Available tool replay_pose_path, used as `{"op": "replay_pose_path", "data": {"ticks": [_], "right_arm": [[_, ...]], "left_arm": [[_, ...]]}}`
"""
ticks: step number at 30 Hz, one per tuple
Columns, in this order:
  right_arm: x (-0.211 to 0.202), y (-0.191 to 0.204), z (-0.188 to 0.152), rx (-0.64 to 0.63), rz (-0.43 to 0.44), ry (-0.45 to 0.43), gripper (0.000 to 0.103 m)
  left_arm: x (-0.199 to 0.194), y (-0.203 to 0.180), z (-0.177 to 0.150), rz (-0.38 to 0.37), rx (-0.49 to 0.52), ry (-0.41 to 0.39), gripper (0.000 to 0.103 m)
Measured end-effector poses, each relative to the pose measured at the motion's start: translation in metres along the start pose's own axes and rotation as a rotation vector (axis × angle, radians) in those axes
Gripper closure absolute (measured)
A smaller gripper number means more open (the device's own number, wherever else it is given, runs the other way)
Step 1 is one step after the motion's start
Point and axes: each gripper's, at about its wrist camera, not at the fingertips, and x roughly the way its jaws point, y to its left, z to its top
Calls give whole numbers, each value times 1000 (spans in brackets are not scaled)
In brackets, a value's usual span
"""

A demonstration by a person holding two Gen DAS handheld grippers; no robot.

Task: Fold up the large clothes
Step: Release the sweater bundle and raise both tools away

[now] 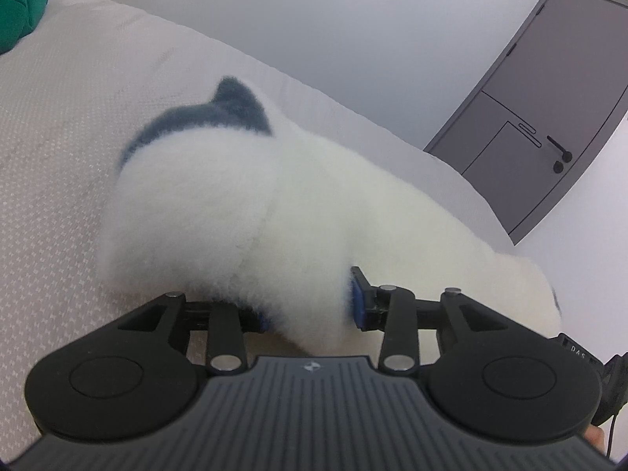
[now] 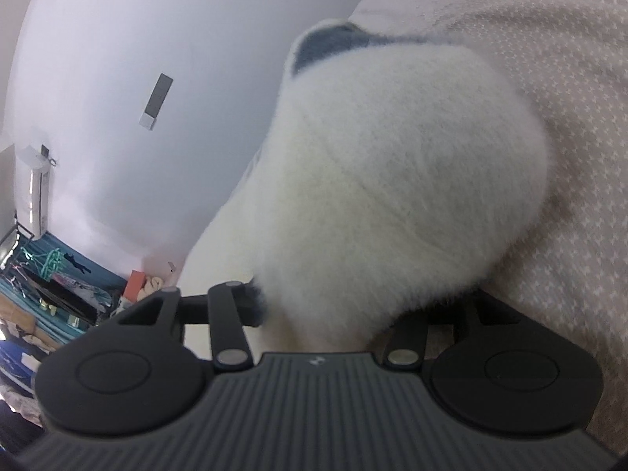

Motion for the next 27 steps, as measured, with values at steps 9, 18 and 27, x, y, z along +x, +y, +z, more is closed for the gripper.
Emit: {"op": "replay_pose_path", "data": {"ticks": [9, 18, 27], "right_arm": [[-36, 18, -1, 25, -147, -1, 38], [-119, 85, 9, -186, -157, -96, 38], [-207, 196, 4, -405, -69, -163, 38]], "left_arm": [[-34, -31, -3, 68, 111, 67, 40], [-127, -82, 26, 95, 177, 9, 40], [-241, -151, 28, 90, 270, -96, 40]]}}
